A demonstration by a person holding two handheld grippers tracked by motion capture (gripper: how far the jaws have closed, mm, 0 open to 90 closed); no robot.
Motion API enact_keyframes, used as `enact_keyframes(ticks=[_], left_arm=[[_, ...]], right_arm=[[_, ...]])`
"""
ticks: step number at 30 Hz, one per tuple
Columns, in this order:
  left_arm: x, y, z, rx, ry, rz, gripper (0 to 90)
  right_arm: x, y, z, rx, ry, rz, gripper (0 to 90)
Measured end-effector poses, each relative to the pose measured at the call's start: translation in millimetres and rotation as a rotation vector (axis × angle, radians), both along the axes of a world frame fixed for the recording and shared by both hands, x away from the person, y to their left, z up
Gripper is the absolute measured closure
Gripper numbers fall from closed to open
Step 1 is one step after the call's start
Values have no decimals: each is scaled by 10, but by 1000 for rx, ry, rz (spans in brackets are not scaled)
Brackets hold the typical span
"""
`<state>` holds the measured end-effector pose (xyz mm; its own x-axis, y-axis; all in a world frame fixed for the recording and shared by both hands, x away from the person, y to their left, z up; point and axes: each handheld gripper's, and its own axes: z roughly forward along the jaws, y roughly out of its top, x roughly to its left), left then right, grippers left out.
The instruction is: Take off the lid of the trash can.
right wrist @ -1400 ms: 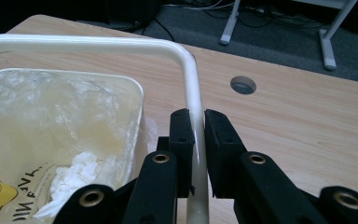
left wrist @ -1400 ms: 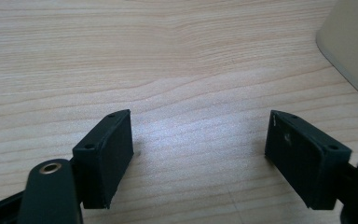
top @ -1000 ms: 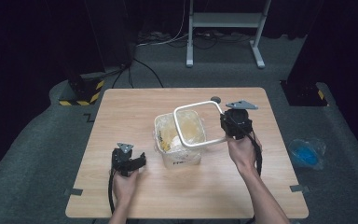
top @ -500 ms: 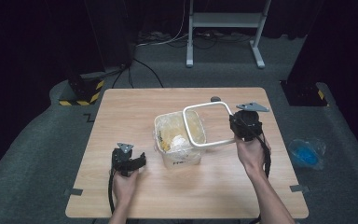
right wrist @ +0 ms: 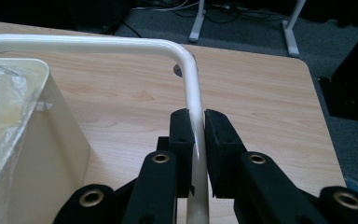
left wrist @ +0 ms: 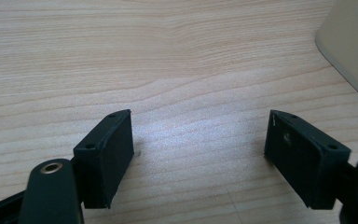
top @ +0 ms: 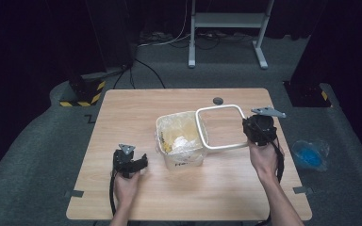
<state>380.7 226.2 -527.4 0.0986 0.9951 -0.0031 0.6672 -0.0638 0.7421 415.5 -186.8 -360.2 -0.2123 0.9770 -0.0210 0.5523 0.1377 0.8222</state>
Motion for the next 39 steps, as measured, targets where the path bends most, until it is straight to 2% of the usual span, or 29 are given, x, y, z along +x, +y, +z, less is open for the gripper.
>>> enact_keyframes(ticks=[19,39], left_arm=[[-1,-1,1,0,2,-6,240],[0,-2,1,0,2,-7,240]], right_arm=[[-92,-333,-95,9,0,-56,819],[-132,-499,-296,13,11,-84,818]])
